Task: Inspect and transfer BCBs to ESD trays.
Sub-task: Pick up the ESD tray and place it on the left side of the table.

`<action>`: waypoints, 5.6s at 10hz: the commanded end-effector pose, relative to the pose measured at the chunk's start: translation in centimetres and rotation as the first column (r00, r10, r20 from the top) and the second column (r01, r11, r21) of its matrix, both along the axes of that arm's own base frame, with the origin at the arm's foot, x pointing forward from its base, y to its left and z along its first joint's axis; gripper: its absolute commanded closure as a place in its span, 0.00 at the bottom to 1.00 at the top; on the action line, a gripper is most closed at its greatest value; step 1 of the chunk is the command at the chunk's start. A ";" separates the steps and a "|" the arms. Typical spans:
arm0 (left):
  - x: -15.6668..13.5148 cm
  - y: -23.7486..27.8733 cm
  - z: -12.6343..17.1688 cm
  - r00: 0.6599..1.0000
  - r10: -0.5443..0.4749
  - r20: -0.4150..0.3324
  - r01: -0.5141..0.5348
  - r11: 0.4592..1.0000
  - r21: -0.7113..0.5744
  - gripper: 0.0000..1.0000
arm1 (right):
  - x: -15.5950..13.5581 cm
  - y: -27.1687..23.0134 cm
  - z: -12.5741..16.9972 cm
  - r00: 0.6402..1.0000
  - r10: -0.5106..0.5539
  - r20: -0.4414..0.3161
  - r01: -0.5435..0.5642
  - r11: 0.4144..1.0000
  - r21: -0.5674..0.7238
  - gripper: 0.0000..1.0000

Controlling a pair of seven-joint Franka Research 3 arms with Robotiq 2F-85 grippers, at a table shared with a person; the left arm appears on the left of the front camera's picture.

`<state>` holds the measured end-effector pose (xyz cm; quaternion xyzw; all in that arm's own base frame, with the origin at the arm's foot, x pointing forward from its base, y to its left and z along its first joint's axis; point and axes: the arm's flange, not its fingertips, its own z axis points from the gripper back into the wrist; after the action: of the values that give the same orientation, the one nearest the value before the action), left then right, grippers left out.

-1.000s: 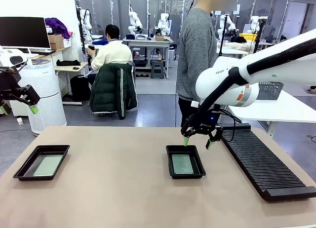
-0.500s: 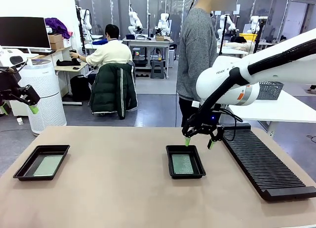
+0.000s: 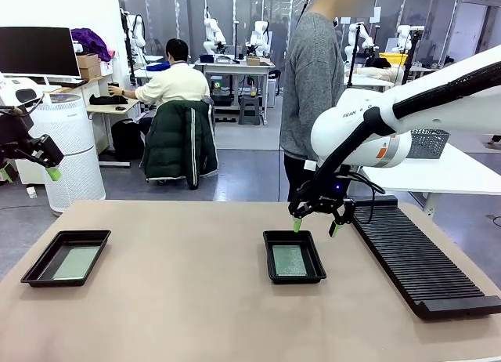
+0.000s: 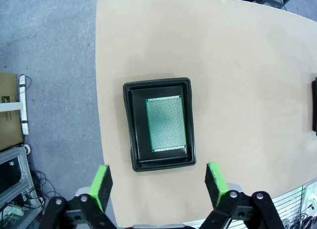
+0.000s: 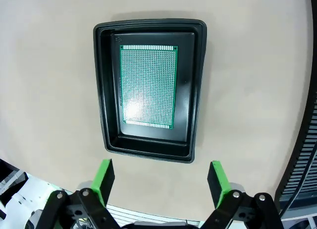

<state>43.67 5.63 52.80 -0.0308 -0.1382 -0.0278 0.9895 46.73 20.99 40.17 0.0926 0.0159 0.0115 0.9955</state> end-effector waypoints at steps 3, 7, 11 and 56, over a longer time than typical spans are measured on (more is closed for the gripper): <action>-0.2 -0.1 -0.1 1.000 0.002 0.004 -0.002 1.000 0.002 0.00 | 0.0 0.1 -0.1 1.000 0.001 0.004 -0.001 1.000 0.014 0.00; -0.2 -0.1 -0.1 1.000 0.002 0.004 -0.002 1.000 0.002 0.00 | 0.0 0.1 -0.1 1.000 0.001 0.004 -0.001 1.000 0.014 0.00; -0.2 -0.1 -0.1 1.000 0.002 0.004 -0.002 1.000 0.002 0.00 | 0.0 0.1 -0.1 1.000 0.001 0.004 -0.001 1.000 0.014 0.00; 5.8 -52.6 -20.4 0.979 -0.050 -0.196 0.050 0.999 -0.001 0.09 | -3.1 -21.1 2.4 0.985 0.038 0.169 -0.107 0.900 0.423 0.00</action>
<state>49.76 -47.57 32.54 -0.0266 -0.0372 -0.0474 0.9978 43.70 -0.16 42.58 0.3121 -0.0621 0.0626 0.9459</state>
